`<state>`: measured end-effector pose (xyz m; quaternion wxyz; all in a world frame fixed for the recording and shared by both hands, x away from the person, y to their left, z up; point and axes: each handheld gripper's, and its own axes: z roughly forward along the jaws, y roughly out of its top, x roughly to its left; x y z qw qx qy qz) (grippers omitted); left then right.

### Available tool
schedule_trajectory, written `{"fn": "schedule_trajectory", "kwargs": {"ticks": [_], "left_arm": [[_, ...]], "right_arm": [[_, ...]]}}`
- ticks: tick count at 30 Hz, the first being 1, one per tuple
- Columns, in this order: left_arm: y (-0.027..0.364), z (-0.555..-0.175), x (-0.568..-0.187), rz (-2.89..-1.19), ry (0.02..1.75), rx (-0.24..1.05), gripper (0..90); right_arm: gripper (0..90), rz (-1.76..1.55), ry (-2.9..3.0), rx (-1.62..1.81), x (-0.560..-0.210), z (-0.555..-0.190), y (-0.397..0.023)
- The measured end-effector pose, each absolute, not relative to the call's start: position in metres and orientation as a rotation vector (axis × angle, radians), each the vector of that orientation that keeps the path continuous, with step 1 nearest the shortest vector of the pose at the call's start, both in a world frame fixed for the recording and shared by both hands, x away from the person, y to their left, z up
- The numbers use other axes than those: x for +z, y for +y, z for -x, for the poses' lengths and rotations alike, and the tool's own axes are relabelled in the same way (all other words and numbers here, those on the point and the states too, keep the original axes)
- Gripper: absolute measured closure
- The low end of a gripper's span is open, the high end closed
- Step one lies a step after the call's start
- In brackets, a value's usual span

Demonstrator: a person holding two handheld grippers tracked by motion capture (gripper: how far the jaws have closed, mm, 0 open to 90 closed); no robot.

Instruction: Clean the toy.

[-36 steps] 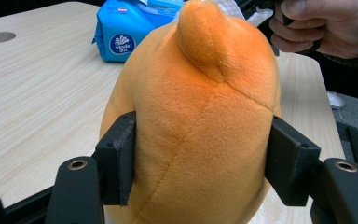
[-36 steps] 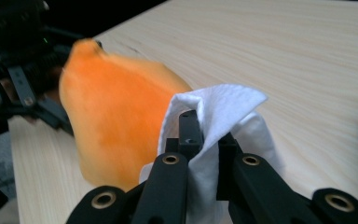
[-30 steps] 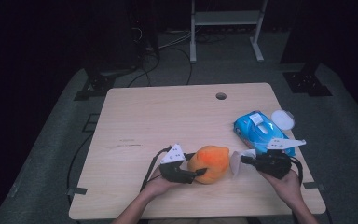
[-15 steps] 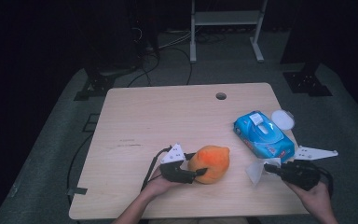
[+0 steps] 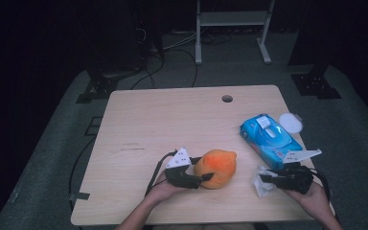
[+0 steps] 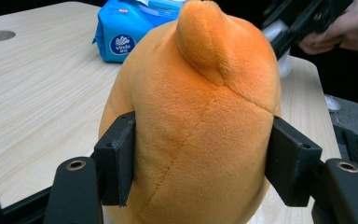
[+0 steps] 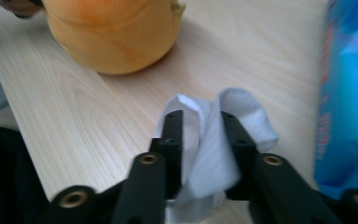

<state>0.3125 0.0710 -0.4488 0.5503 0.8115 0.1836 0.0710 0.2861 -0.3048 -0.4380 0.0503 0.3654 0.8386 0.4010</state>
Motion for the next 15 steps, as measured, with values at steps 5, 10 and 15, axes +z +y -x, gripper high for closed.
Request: {"fn": "schedule_trajectory", "kwargs": {"ticks": [5, 10, 15], "left_arm": [[0.070, -0.312, -0.448, -1.922, 0.433, 0.172, 34.3], [0.065, -0.309, -0.446, -1.937, 0.420, 0.198, 34.1], [0.060, -0.308, -0.445, -1.935, 0.417, 0.203, 33.9]], "right_arm": [[58.0, -1.101, 2.550, 1.245, -0.434, -0.285, -0.300], [56.0, -1.034, 2.503, 1.305, -0.417, -0.282, -0.290], [56.0, -0.912, 2.484, 1.478, -0.399, -0.288, -0.251]]}}
